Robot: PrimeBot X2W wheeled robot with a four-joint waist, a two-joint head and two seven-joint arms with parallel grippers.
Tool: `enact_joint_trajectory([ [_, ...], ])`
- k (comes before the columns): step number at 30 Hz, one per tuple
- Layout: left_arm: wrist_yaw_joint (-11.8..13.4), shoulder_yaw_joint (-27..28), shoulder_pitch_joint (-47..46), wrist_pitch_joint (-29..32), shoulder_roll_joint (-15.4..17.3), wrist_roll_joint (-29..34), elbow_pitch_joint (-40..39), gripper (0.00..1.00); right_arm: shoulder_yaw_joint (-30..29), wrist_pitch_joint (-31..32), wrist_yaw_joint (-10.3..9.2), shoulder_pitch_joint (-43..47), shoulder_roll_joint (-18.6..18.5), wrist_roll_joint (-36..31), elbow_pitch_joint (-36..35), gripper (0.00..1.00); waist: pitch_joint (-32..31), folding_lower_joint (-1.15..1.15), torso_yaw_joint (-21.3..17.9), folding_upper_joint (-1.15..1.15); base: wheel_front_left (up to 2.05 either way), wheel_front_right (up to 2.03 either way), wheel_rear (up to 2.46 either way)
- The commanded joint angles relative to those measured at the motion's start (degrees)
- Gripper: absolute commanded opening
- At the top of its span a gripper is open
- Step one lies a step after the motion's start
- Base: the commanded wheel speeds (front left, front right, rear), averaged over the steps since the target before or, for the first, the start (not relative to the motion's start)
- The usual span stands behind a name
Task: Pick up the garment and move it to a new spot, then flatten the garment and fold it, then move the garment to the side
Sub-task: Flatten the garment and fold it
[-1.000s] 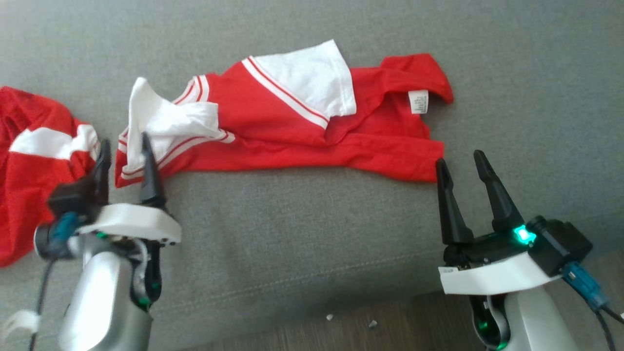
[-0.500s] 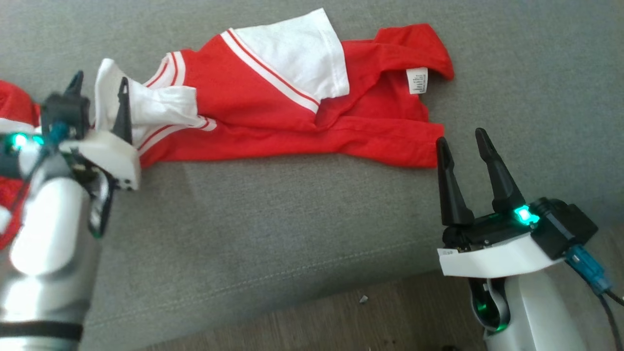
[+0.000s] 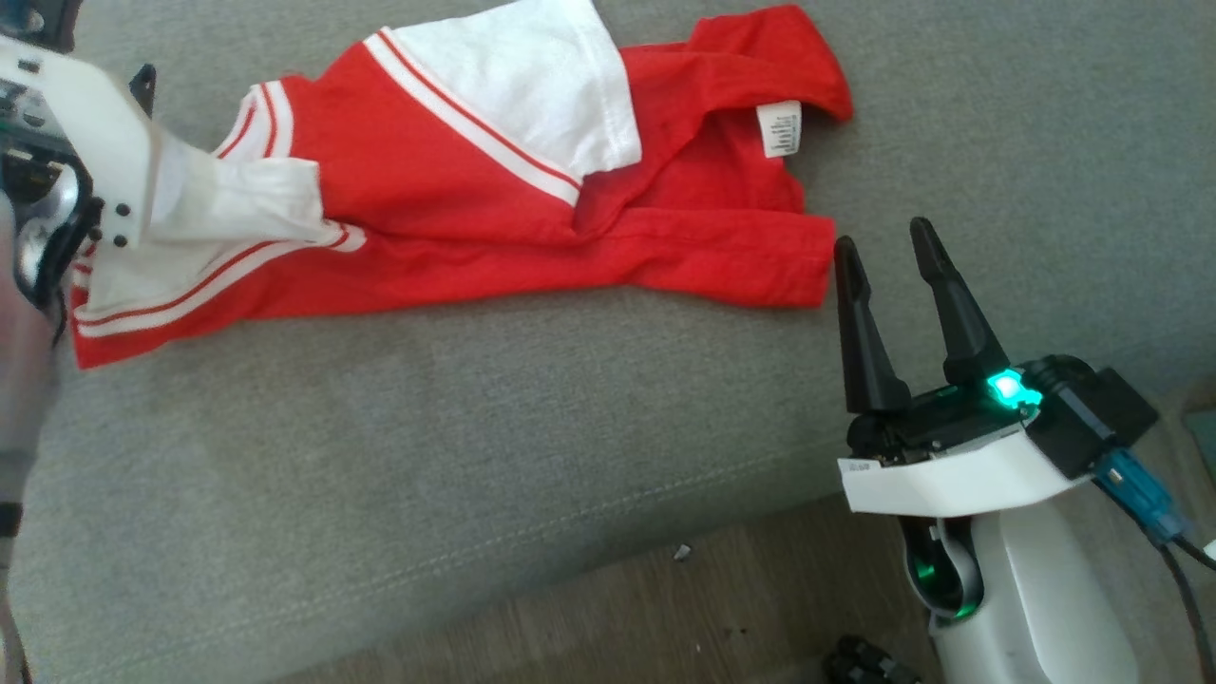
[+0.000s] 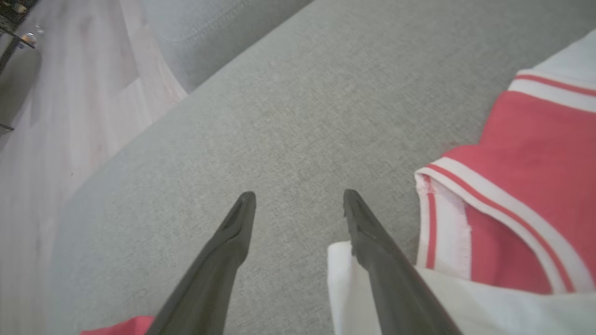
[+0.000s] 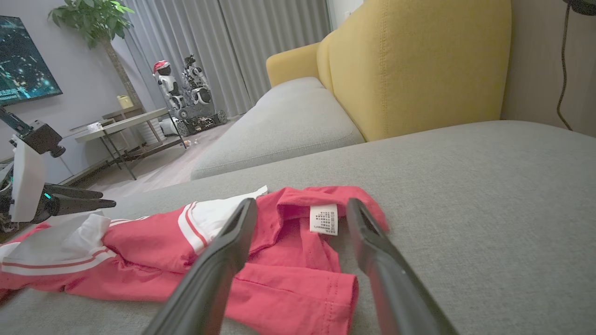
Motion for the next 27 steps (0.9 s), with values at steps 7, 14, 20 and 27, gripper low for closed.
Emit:
enact_joint_trajectory([
  [7,-0.3,-3.5,-2.9,12.7,8.1,-11.4,-9.8,1.0,1.7,-0.3,0.36,-1.3,0.0,1.3,-1.3,1.0,0.8,0.0,-1.5,0.0,0.0,0.0,0.0],
  [14,-0.3,-5.8,-1.6,22.6,17.4,-18.8,-19.7,1.0,1.6,-0.3,0.36,-1.5,0.0,1.6,-1.4,1.0,1.5,0.0,-2.1,0.0,0.0,0.0,0.0],
  [20,-0.2,-4.3,0.8,26.3,19.8,-23.5,-24.0,1.0,1.5,-0.3,0.36,-1.6,0.0,1.7,-1.3,1.0,1.9,0.0,-1.8,0.0,0.0,0.0,0.0],
  [27,0.9,-4.2,1.9,27.5,20.2,-24.5,-25.6,1.0,2.0,-0.3,0.36,-2.6,0.0,1.9,-1.4,1.0,2.9,0.0,-2.1,0.0,0.0,0.0,0.0],
])
